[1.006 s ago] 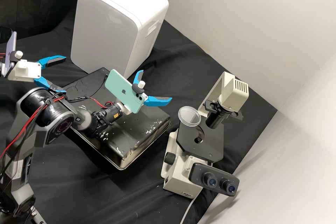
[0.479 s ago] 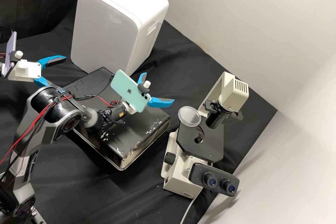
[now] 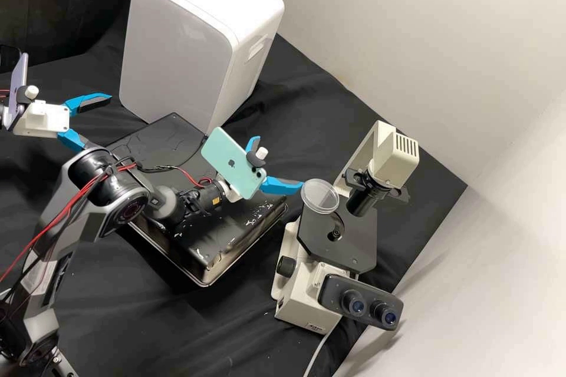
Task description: Place the petri dish on the microscope
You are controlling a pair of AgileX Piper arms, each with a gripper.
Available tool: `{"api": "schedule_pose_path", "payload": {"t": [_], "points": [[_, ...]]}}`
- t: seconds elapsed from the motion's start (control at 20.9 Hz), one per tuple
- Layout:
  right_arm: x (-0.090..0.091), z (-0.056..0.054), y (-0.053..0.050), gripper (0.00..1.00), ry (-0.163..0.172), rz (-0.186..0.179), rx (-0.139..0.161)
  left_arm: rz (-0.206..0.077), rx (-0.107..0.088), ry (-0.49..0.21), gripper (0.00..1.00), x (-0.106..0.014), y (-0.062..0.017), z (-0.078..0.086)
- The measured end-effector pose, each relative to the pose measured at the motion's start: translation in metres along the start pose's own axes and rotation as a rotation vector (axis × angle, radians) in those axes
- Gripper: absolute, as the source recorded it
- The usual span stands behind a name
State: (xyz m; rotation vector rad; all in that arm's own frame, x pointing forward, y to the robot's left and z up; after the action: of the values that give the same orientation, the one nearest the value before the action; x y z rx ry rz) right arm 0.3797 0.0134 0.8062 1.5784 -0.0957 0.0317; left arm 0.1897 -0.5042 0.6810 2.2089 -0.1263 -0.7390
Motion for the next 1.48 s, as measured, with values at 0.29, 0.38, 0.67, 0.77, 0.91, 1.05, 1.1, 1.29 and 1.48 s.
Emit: {"api": "schedule_pose_path", "payload": {"t": [0.29, 0.38, 0.67, 0.77, 0.91, 1.05, 1.1, 1.29, 1.48], "points": [[0.001, 0.009, 0.007, 1.0, -0.021, -0.008, -0.018, 0.0, 0.0, 0.0, 1.0, 0.0, 0.0, 0.0], [0.002, 0.011, 0.005, 1.0, -0.02, -0.018, -0.026, 0.0, 0.0, 0.0, 1.0, 0.0, 0.0, 0.0], [0.002, 0.013, 0.003, 1.0, -0.023, -0.025, -0.029, -0.008, 0.001, 0.001, 1.0, 0.0, -0.0018, 0.0], [0.001, 0.013, 0.004, 1.0, -0.023, -0.025, -0.029, -0.01, 0.001, 0.001, 1.0, 0.001, -0.0022, 0.0], [-0.001, 0.013, 0.003, 1.0, -0.024, -0.03, -0.029, -0.01, 0.001, 0.001, 1.0, 0.001, -0.0022, 0.0], [-0.002, 0.006, 0.004, 1.0, -0.01, -0.025, -0.025, -0.01, 0.001, 0.001, 1.0, 0.001, -0.0022, 0.0], [-0.003, 0.004, 0.004, 1.0, -0.002, -0.025, -0.025, -0.01, 0.001, 0.001, 1.0, 0.001, -0.0022, 0.0], [-0.003, 0.0, 0.006, 1.0, 0.009, -0.019, -0.024, -0.01, 0.001, 0.001, 1.0, 0.001, -0.0022, 0.0], [0.004, -0.007, 0.011, 1.0, 0.028, 0.001, -0.021, -0.01, 0.001, 0.001, 1.0, 0.001, -0.0022, 0.0]]}}
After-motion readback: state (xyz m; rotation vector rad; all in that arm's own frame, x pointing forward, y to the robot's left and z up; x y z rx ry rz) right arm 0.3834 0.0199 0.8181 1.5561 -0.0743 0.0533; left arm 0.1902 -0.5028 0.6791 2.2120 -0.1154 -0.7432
